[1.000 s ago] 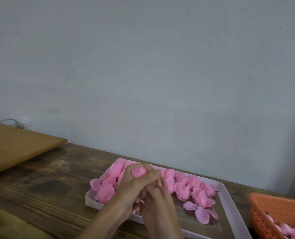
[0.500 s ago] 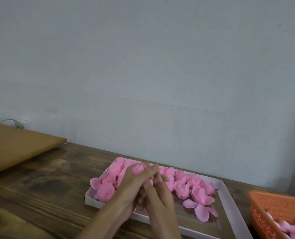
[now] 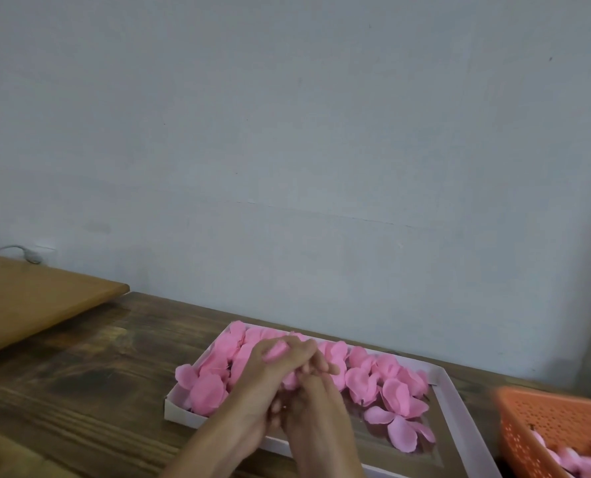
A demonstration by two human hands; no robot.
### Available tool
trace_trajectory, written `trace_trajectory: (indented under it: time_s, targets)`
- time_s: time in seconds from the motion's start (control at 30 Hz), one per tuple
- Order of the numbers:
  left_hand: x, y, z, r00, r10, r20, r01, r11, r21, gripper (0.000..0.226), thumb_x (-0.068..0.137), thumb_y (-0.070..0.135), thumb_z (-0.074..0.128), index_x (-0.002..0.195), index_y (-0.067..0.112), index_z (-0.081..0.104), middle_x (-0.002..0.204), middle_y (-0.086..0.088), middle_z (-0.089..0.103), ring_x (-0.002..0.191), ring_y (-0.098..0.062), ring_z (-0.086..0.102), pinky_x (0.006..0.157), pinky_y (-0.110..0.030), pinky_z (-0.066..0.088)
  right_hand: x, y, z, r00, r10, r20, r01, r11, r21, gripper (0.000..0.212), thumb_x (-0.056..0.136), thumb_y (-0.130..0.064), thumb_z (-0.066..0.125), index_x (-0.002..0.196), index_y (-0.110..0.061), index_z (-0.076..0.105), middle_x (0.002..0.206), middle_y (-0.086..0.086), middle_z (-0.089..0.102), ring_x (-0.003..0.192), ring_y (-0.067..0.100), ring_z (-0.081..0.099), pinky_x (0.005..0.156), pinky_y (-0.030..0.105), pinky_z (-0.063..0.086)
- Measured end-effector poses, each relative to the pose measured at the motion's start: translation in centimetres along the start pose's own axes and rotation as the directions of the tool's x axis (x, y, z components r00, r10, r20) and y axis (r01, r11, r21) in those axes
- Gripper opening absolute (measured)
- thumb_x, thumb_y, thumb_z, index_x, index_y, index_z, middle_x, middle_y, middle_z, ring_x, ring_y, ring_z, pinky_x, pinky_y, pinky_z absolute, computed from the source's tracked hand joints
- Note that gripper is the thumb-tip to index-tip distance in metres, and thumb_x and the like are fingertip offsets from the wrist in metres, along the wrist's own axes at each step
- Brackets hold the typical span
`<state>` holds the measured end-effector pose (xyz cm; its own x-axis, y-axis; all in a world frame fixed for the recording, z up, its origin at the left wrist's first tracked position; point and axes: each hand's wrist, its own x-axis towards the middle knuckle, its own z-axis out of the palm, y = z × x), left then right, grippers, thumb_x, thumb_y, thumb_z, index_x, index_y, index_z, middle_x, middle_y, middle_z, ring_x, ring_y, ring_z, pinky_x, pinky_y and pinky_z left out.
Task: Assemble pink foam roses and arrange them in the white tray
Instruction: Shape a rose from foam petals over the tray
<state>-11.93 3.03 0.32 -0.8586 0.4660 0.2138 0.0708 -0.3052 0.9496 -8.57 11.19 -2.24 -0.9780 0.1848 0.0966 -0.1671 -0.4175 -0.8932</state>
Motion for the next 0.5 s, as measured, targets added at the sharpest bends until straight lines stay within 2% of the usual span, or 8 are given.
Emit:
trace_trajectory:
  time_s: [0.1, 0.13, 0.17, 0.23, 0.3, 0.37, 0.43, 0.5]
  targets:
    - [0.2, -0.4, -0.1, 1.000, -0.008, -0.021, 0.007, 0.998, -0.062, 0.050, 0.070, 0.048, 0.092, 0.061, 0.010, 0.059, 0.093, -0.021, 0.075, 0.082, -0.029, 0.076, 0.066, -0.027, 0.047, -0.3, 0.1, -0.4, 0.995, 0.092, 0.023, -0.094, 0.992, 0.085, 0.044, 0.103, -0.033, 0.052, 0.061, -0.020, 0.055, 0.052, 0.002, 0.050, 0.037, 0.014, 0.048, 0.042, 0.019, 0.031]
    - [0.3, -0.4, 0.0, 0.999, -0.021, -0.041, 0.017, 0.995, -0.098, 0.053, 0.069, 0.046, 0.092, 0.063, 0.007, 0.057, 0.092, -0.021, 0.074, 0.081, -0.029, 0.076, 0.063, -0.027, 0.050, -0.3, -0.1, -0.3, 0.993, 0.114, 0.031, -0.116, 0.991, 0.062, 0.042, 0.104, -0.030, 0.049, 0.063, -0.019, 0.053, 0.051, 0.003, 0.049, 0.036, 0.016, 0.046, 0.040, 0.019, 0.030]
    - [0.3, -0.4, 0.1, 0.998, -0.040, -0.057, 0.033, 0.992, -0.125, 0.054, 0.069, 0.046, 0.092, 0.068, 0.004, 0.058, 0.094, -0.021, 0.074, 0.076, -0.025, 0.075, 0.054, -0.023, 0.049, -0.2, -0.4, -0.2, 0.992, 0.118, 0.039, -0.118, 0.993, 0.009, 0.034, 0.103, -0.024, 0.048, 0.071, -0.016, 0.053, 0.052, 0.004, 0.051, 0.037, 0.017, 0.046, 0.040, 0.020, 0.031]
    - [0.1, -0.4, 0.3, 0.990, -0.093, -0.103, 0.082, 0.991, -0.104, 0.048, 0.074, 0.053, 0.089, 0.076, 0.010, 0.066, 0.103, -0.016, 0.079, 0.064, -0.016, 0.072, 0.040, -0.017, 0.039, 0.0, -0.5, -0.1, 0.998, 0.049, 0.040, -0.047, 0.998, -0.049, 0.007, 0.096, -0.015, 0.055, 0.092, -0.011, 0.058, 0.062, 0.005, 0.060, 0.047, 0.019, 0.052, 0.044, 0.024, 0.037]
    - [0.1, -0.4, 0.1, 0.986, -0.101, -0.132, 0.092, 0.993, -0.071, 0.049, 0.076, 0.058, 0.085, 0.074, 0.015, 0.063, 0.105, -0.013, 0.078, 0.067, -0.017, 0.071, 0.040, -0.018, 0.034, -0.4, 0.0, -0.5, 0.994, -0.087, 0.067, 0.096, 0.984, -0.149, 0.017, 0.094, -0.010, 0.056, 0.109, -0.016, 0.061, 0.073, 0.003, 0.063, 0.059, 0.016, 0.056, 0.050, 0.027, 0.041]
    - [0.2, -0.4, -0.1, 0.994, -0.066, -0.088, 0.060, 0.995, -0.074, 0.050, 0.077, 0.054, 0.081, 0.069, 0.012, 0.055, 0.101, -0.016, 0.076, 0.070, -0.021, 0.072, 0.041, -0.018, 0.036, -0.9, -0.2, -0.3, 0.991, -0.116, 0.063, 0.127, 0.968, -0.218, 0.018, 0.101, -0.008, 0.056, 0.114, -0.017, 0.062, 0.070, 0.004, 0.060, 0.059, 0.017, 0.054, 0.052, 0.027, 0.042]
    - [0.2, -0.4, -0.1, 0.997, -0.070, -0.041, 0.066, 0.994, -0.093, 0.050, 0.077, 0.051, 0.080, 0.067, 0.008, 0.055, 0.098, -0.021, 0.076, 0.065, -0.023, 0.071, 0.045, -0.019, 0.041, -1.4, -0.4, -0.2, 0.999, 0.007, 0.041, -0.001, 0.988, -0.153, 0.010, 0.099, -0.022, 0.063, 0.098, -0.012, 0.067, 0.057, 0.003, 0.052, 0.046, 0.016, 0.048, 0.043, 0.023, 0.036]
    - [0.4, -0.6, -0.2, 0.997, -0.076, -0.029, 0.071, 0.987, -0.142, 0.060, 0.074, 0.048, 0.083, 0.067, 0.000, 0.048, 0.091, -0.025, 0.070, 0.062, -0.026, 0.070, 0.046, -0.023, 0.045, -1.2, -0.6, -0.1, 0.984, 0.179, -0.006, -0.179, 0.981, -0.076, 0.029, 0.102, -0.038, 0.058, 0.082, -0.016, 0.063, 0.051, 0.002, 0.047, 0.038, 0.014, 0.042, 0.040, 0.019, 0.030]
